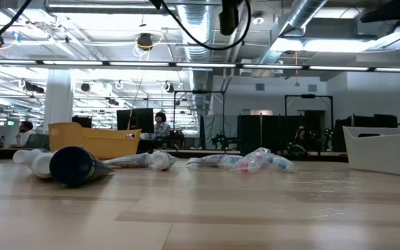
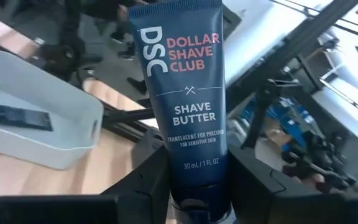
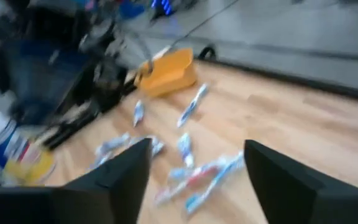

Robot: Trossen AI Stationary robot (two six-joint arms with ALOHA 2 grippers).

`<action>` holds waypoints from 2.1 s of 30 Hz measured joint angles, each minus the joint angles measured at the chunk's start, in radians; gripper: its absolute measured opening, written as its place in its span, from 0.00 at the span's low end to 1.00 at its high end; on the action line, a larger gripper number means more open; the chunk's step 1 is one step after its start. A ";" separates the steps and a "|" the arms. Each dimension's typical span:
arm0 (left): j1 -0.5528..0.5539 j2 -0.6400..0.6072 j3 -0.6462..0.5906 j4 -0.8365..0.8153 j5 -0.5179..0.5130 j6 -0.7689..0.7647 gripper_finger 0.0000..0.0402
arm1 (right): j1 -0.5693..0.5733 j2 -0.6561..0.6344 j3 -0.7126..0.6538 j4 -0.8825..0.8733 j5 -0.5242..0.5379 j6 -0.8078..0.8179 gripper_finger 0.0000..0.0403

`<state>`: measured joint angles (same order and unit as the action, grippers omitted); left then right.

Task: Pick & Place Travel size toiletries
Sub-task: Put the blue shave cream into the black bin

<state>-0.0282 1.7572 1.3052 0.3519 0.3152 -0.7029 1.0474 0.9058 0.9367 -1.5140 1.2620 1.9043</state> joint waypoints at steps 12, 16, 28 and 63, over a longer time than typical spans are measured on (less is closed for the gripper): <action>-0.025 0.001 0.000 0.108 0.130 0.026 0.32 | -0.167 0.020 0.000 0.479 0.008 -0.477 0.79; -0.025 0.000 0.000 0.188 0.251 0.008 0.32 | -0.198 -0.001 0.000 0.769 -0.079 -0.849 0.78; -0.034 0.000 -0.001 0.279 0.363 -0.072 0.32 | -0.359 -0.001 0.001 1.521 -0.419 -1.698 0.78; -0.039 0.000 -0.001 0.305 0.410 -0.170 0.32 | -0.570 0.214 0.117 1.549 -0.960 -1.769 0.42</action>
<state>-0.0669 1.7573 1.3045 0.6567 0.7254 -0.8730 0.4774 1.1194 1.0538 0.0349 0.3023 0.1349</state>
